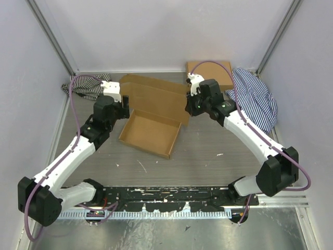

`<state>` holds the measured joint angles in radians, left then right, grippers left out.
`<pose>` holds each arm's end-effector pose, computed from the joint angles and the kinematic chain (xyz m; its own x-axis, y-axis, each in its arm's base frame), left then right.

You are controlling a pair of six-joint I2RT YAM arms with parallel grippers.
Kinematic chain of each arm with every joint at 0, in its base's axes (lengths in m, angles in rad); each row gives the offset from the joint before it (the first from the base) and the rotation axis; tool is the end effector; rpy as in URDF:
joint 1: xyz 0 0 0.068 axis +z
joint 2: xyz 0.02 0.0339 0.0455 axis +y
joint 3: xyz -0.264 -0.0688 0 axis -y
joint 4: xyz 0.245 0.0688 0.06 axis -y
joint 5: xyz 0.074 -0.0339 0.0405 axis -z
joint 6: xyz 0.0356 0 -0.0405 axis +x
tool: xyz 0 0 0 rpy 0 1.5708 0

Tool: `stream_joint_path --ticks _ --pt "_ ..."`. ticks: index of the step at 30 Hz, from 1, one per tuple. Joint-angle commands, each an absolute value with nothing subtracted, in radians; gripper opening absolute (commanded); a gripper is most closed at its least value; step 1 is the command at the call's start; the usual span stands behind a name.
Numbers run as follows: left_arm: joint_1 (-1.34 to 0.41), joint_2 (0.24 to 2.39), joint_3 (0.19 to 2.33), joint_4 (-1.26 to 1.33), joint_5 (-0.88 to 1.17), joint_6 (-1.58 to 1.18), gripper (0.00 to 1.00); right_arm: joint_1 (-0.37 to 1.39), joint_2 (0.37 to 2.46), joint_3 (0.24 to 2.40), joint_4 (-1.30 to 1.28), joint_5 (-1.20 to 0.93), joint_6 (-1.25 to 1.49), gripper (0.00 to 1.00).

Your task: Fold the paper box

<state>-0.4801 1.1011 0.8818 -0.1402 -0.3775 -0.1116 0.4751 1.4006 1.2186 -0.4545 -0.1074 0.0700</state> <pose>0.2304 -0.1052 0.3165 -0.3238 0.0519 -0.9447 0.0878 0.9958 0.0246 0.2784 0.1475 0.3233 -0.5644 -0.2121 -0.7978 -0.4932 0.8616 0.1198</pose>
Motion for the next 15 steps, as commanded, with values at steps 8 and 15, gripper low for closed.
stream_joint_path --ticks 8,15 --pt "-0.456 1.025 0.886 -0.105 -0.283 -0.055 0.75 0.305 1.394 1.361 -0.503 -0.534 -0.146 0.01" --pt "-0.433 0.927 0.821 -0.104 -0.255 -0.084 0.75 0.264 1.406 1.401 -0.641 -0.692 -0.344 0.01"
